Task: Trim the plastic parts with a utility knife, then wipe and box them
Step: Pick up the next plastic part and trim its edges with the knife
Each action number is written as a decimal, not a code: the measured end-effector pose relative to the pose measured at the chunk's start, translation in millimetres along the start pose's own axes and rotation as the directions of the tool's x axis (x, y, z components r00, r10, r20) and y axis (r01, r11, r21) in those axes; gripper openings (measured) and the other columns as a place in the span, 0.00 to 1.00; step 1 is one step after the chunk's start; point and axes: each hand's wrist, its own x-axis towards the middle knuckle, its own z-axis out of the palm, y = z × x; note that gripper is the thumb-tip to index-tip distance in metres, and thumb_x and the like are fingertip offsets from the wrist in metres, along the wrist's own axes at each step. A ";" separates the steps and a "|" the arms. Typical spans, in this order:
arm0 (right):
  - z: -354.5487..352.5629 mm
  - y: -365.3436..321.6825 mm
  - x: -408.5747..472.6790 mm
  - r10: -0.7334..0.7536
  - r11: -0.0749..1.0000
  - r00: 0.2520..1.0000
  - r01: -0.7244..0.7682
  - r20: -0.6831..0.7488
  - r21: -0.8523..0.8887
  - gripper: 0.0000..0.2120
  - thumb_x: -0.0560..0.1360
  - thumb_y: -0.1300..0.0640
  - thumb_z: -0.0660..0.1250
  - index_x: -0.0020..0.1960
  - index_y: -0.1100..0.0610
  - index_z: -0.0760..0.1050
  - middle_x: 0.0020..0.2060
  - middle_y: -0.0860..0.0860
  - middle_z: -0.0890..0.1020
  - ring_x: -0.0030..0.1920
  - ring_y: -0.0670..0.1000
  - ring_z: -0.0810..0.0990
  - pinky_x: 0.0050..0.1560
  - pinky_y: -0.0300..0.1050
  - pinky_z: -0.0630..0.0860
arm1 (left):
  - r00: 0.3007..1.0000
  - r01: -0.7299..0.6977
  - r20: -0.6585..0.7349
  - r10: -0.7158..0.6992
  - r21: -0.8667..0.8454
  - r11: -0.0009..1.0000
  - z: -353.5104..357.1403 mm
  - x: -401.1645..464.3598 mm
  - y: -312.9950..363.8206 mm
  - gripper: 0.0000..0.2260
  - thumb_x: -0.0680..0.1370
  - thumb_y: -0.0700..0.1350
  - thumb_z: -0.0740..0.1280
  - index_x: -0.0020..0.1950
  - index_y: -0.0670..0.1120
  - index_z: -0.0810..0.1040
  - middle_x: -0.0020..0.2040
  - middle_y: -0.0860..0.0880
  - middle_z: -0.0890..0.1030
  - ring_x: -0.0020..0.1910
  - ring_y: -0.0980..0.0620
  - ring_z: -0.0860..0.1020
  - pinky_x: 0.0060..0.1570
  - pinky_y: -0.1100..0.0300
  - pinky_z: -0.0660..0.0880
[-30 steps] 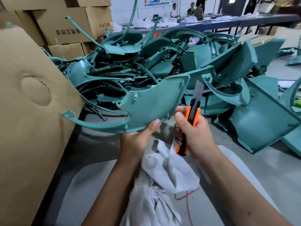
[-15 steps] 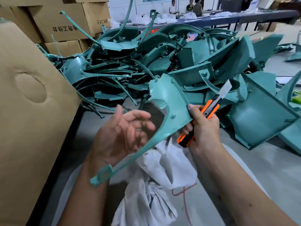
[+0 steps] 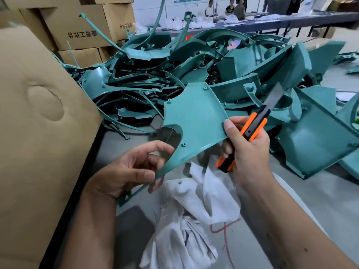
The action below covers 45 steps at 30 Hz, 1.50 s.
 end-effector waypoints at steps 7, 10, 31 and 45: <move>6.3 0.9 3.5 0.155 0.983 0.981 -0.142 -0.113 0.116 0.08 0.76 0.47 0.75 0.40 0.45 0.81 0.29 0.50 0.76 0.26 0.49 0.73 0.27 0.43 0.72 | 0.991 -0.111 0.070 0.117 -0.092 0.990 30.6 25.6 5.8 0.31 0.70 0.43 0.81 0.65 0.34 0.69 0.43 0.42 0.78 0.27 0.57 0.78 0.26 0.69 0.74; 4.2 0.1 2.0 0.135 0.990 0.987 -0.138 -0.089 -0.023 0.16 0.77 0.33 0.68 0.43 0.46 0.79 0.34 0.51 0.82 0.26 0.49 0.72 0.25 0.42 0.70 | 0.982 -0.190 -0.035 0.186 -0.150 0.970 41.3 35.3 1.8 0.29 0.69 0.41 0.81 0.62 0.35 0.69 0.39 0.43 0.76 0.25 0.56 0.75 0.23 0.68 0.73; 8.1 9.9 -13.0 -0.189 0.645 0.943 0.330 0.274 -0.689 0.18 0.86 0.44 0.57 0.39 0.48 0.64 0.28 0.47 0.70 0.27 0.46 0.67 0.28 0.36 0.63 | 0.982 -0.049 -0.188 0.031 -0.092 0.995 19.4 22.3 -7.3 0.20 0.85 0.48 0.61 0.72 0.37 0.74 0.32 0.53 0.67 0.23 0.63 0.61 0.18 0.71 0.61; 8.1 3.1 -10.7 -0.193 0.698 0.939 0.335 0.284 -0.633 0.17 0.86 0.46 0.58 0.39 0.48 0.66 0.27 0.45 0.70 0.25 0.43 0.67 0.27 0.33 0.64 | 0.955 -0.041 -0.295 0.022 -0.058 0.997 12.3 15.4 -8.2 0.22 0.81 0.50 0.64 0.69 0.38 0.78 0.30 0.54 0.66 0.21 0.63 0.59 0.17 0.71 0.59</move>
